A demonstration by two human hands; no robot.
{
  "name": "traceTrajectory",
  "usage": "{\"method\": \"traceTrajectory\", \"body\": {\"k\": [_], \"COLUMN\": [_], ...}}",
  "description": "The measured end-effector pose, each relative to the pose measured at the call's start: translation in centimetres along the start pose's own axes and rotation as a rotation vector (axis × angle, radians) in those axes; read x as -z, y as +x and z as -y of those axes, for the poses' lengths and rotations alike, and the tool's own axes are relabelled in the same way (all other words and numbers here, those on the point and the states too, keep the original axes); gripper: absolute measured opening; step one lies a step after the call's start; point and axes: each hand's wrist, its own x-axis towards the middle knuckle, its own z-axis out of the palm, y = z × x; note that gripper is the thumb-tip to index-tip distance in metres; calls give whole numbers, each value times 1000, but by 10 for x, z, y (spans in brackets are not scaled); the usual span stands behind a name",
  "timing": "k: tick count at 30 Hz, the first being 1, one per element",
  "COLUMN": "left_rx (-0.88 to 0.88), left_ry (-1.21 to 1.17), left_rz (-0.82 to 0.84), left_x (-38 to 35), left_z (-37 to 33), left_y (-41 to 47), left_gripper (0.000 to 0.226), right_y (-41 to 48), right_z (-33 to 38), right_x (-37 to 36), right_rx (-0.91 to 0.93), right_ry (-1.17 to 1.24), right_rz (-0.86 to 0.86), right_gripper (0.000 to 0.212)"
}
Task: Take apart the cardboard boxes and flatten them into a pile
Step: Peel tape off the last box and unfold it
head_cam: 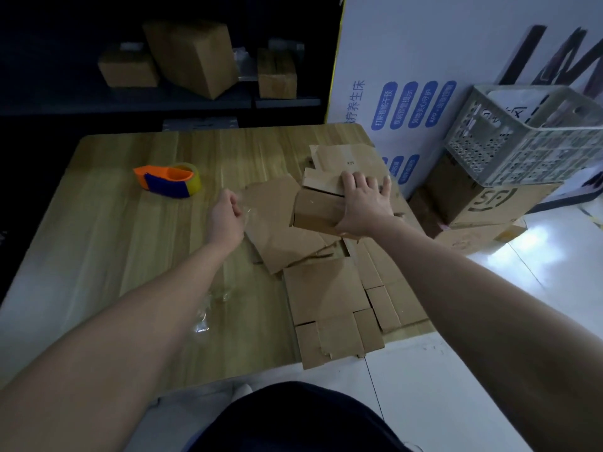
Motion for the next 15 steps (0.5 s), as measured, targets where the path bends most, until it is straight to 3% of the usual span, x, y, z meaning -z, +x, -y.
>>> {"method": "traceTrajectory", "body": {"k": [4,10,15], "left_rx": [-115,-72,48], "left_ry": [184,276,437], "left_rz": [40,105,437], "left_x": [21,45,35], "left_z": [35,91,131], "left_y": [-21,-56,-82], "left_gripper": [10,9,23], "right_y": [7,10,6], "right_z": [25,70,91], "right_x": [-4,-13,-20], "right_rx": [65,158,217], "right_ry": [5,-7,1], "right_rz": [-7,4,1], "right_gripper": [102,100,100]}}
